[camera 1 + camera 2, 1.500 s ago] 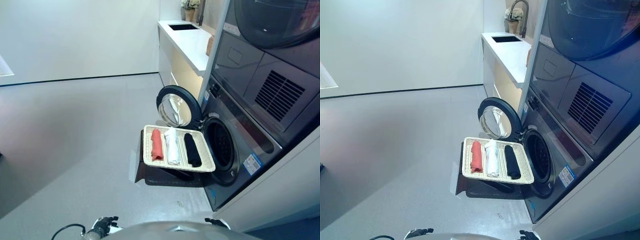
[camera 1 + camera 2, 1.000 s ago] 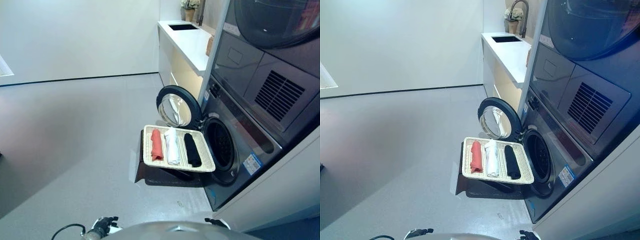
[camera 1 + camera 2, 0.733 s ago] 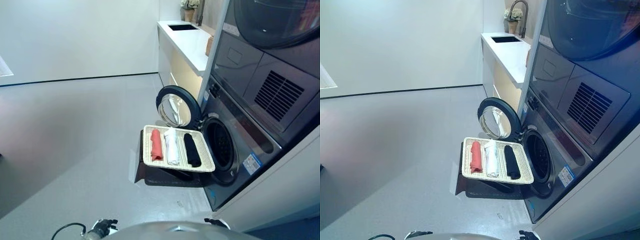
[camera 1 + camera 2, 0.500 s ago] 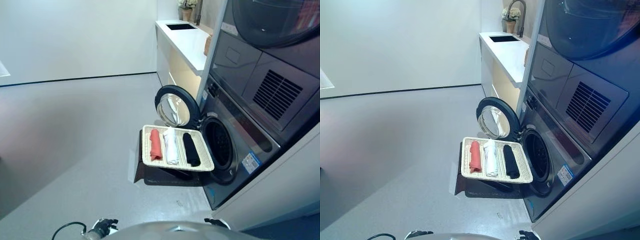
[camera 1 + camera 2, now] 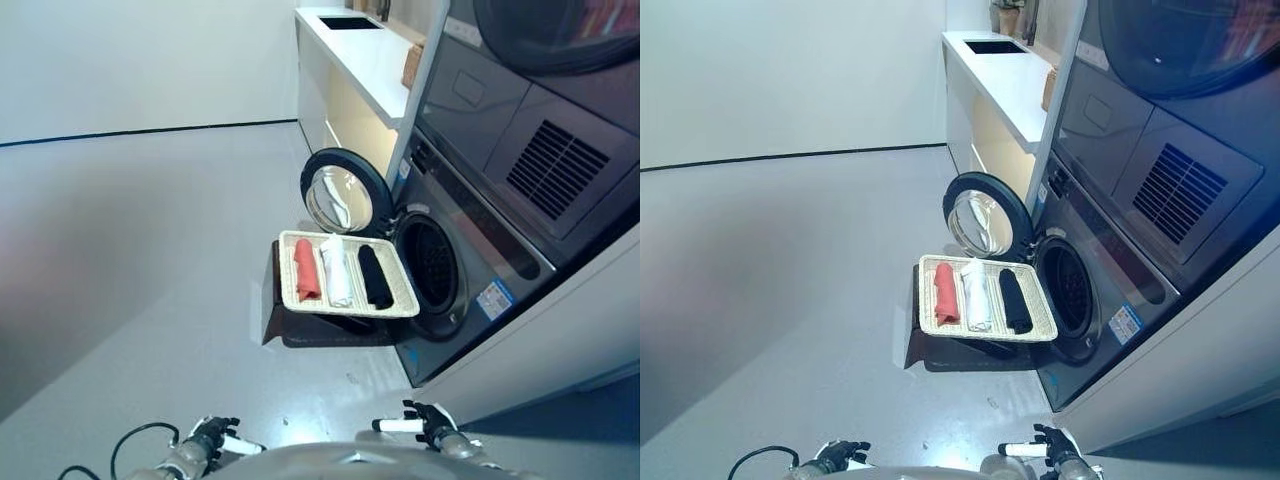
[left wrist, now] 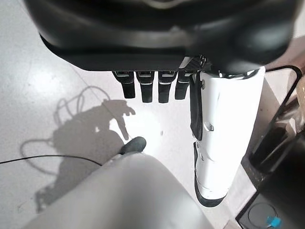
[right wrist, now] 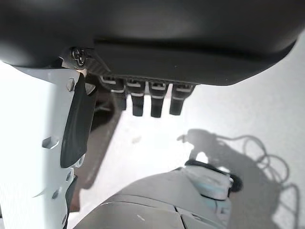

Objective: Pick up the clothes and place them into the washing machine

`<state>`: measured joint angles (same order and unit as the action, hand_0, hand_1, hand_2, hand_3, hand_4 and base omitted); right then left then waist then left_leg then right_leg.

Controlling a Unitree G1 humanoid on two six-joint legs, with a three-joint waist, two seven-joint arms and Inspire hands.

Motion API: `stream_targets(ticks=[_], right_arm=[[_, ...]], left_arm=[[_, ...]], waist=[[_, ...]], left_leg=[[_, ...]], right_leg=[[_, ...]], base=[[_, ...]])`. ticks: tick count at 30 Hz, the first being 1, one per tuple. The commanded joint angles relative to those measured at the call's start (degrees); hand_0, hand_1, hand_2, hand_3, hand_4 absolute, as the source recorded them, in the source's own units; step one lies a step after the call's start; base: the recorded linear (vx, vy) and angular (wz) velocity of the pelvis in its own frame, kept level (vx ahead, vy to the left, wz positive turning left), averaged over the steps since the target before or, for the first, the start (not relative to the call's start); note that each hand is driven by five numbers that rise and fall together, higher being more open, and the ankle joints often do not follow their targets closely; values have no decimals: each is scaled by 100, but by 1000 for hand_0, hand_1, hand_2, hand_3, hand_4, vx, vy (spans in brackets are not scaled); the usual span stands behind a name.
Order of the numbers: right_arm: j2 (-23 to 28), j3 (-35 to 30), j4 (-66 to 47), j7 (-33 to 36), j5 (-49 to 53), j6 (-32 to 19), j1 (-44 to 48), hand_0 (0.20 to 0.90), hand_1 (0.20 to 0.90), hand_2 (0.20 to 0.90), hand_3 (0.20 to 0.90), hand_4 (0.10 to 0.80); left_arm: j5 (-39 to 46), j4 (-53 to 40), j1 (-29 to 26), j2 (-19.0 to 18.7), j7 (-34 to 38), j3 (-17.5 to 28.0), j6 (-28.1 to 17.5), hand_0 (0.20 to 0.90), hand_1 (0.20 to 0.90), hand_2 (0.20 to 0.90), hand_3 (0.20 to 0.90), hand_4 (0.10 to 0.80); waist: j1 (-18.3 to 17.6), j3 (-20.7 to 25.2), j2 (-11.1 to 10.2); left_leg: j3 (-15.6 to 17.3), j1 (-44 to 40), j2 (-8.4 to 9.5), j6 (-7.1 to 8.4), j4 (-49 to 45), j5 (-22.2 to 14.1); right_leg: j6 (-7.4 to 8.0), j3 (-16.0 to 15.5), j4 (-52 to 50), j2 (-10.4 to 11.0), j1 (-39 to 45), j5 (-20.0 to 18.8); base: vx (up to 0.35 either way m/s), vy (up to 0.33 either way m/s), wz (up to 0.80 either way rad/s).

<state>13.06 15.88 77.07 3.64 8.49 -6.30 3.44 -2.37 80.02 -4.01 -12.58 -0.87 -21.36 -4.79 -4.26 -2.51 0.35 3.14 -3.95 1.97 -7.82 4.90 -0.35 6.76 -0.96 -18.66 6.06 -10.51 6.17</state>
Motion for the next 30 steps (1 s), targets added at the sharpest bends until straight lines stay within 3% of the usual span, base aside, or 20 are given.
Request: stream_targets(ticks=[1, 2, 4, 7, 9, 10, 12, 16, 18, 21, 24, 26, 27, 28, 30], right_arm=[[186, -53, 166, 130, 82, 9, 136, 900, 900, 900, 900, 800], [190, -54, 166, 131, 81, 9, 136, 900, 900, 900, 900, 800], [142, -29, 113, 172, 45, 22, 98, 900, 900, 900, 900, 800], [126, -5, 40, 167, 20, 24, -2, 900, 900, 900, 900, 800], [138, 29, 23, 153, 24, 12, -35, 900, 900, 900, 900, 800], [181, 66, -14, 136, 53, -17, -45, 900, 900, 900, 900, 800], [217, 145, -84, 117, 50, -59, -16, 900, 900, 900, 900, 800], [321, 276, -237, 106, 48, -131, 29, 900, 900, 900, 900, 800], [338, 326, -213, 98, 85, -138, 66, 900, 900, 900, 900, 800], [353, 369, -188, 76, 97, -135, 58, 900, 900, 900, 900, 800], [382, 442, -191, 86, 73, -134, 88, 900, 900, 900, 900, 800], [387, 503, -180, 104, 46, -133, 145, 900, 900, 900, 900, 800], [389, 501, -177, 104, 46, -134, 144, 900, 900, 900, 900, 800], [375, 526, -149, 118, 52, -136, 172, 900, 900, 900, 900, 800], [361, 538, -128, 126, 47, -146, 172, 900, 900, 900, 900, 800]], left_arm=[[-69, 182, -373, -63, 148, 104, -116, 900, 900, 900, 900, 800], [-70, 184, -375, -59, 148, 104, -117, 900, 900, 900, 900, 800], [2, 133, -424, -68, 210, 156, -140, 900, 900, 900, 900, 800], [142, 41, -378, 4, 158, 158, -168, 900, 900, 900, 900, 800], [152, 36, -346, 41, 130, 122, -182, 900, 900, 900, 900, 800], [184, 25, -320, 103, 143, 69, -188, 900, 900, 900, 900, 800], [225, 15, -290, 145, 170, 69, -178, 900, 900, 900, 900, 800], [350, -84, -284, 164, 195, 48, -180, 900, 900, 900, 900, 800], [430, -145, -339, 183, 248, 43, -183, 900, 900, 900, 900, 800], [625, -320, -396, 215, 301, 66, -211, 900, 900, 900, 900, 800], [784, -499, -430, 214, 317, 59, -254, 900, 900, 900, 900, 800], [794, -469, -384, 201, 336, 87, -249, 900, 900, 900, 900, 800], [793, -467, -384, 204, 336, 85, -251, 900, 900, 900, 900, 800], [779, -391, -289, 184, 362, 136, -249, 900, 900, 900, 900, 800], [781, -325, -237, 165, 376, 172, -253, 900, 900, 900, 900, 800]], waist=[[-195, -158, -84], [-200, -176, -55], [-265, -200, -100], [-306, -115, -129], [-347, -31, -108], [-399, 66, -32], [-411, 143, 80], [-448, 226, 230], [-435, 221, 231], [-324, 158, 130], [-62, -72, -119], [122, -162, -232], [149, -179, -193], [307, -229, -291], [408, -260, -284]], left_leg=[[-388, -788, 142, 583, 10, -661], [-394, -815, 112, 585, 10, -682], [-476, -1096, 24, 708, 10, -867], [-609, -1361, -116, 825, 10, -1053], [-700, -1420, -201, 850, 10, -1118], [-789, -1427, -374, 919, 10, -1112], [-851, -1450, -573, 999, -12, -923], [-971, -1202, -914, 1233, -654, -212], [-1026, -1042, -976, 1306, -1123, 104], [-1144, -587, -863, 1356, -2439, 744], [-1426, 0, -475, 1277, -3760, 1151], [-1602, 460, -227, 1153, -3783, 1094], [-1581, 457, -265, 1146, -3847, 1031], [-1623, 949, -166, 1057, -3734, 1000], [-1563, 1210, -258, 1036, -3455, 928]], right_leg=[[310, -2, 1479, 331, -564, -1732], [308, -26, 1517, 307, -515, -1743], [463, -307, 2042, 417, -699, -2064], [464, -560, 2106, 425, -640, -2183], [409, -423, 2117, 342, -604, -2190], [355, -256, 2129, 236, -551, -2180], [256, -204, 1987, 38, -596, -2074], [-17, -193, 1736, -323, -583, -1724], [-140, -192, 1758, -468, -433, -1567], [-364, -169, 1942, -613, 123, -1335], [-507, 4, 2054, -558, 592, -1222], [-520, 182, 2067, -514, 739, -1169], [-520, 198, 2070, -556, 760, -1163], [-529, 343, 2085, -541, 941, -1087], [-517, 435, 2089, -587, 1031, -1032]], base=[[266, -86, 14], [270, -108, 19], [292, -138, 16], [246, -152, 21], [286, -198, 42], [239, -210, 70], [276, -261, 81], [210, -242, 5], [227, -279, -17], [249, -287, -6], [219, -252, -10], [170, -126, -17], [209, -94, -50], [196, -57, -44], [177, -33, -19]])
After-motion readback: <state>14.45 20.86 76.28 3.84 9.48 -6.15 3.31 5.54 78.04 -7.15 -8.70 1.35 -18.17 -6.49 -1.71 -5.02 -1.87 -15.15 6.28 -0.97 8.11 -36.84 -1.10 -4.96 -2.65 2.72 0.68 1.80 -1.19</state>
